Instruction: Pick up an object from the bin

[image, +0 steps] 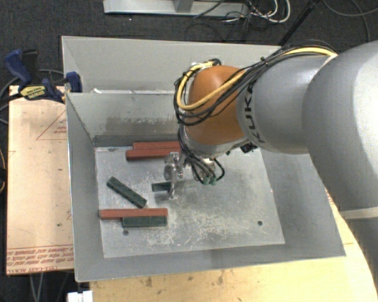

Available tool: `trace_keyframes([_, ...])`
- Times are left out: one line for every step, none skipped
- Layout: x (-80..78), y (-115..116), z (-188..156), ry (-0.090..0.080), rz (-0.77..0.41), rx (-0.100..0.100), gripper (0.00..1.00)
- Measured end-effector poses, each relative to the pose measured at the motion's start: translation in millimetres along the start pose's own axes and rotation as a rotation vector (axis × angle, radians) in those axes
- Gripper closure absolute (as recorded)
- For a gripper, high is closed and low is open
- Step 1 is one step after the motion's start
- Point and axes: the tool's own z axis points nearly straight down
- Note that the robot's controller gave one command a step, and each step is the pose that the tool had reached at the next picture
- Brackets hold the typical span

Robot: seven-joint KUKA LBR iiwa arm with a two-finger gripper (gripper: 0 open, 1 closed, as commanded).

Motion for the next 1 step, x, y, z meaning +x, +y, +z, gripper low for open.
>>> trace_keyframes([-3.1,0.6,-88.9,-0.006,0.001,0.0,1.0])
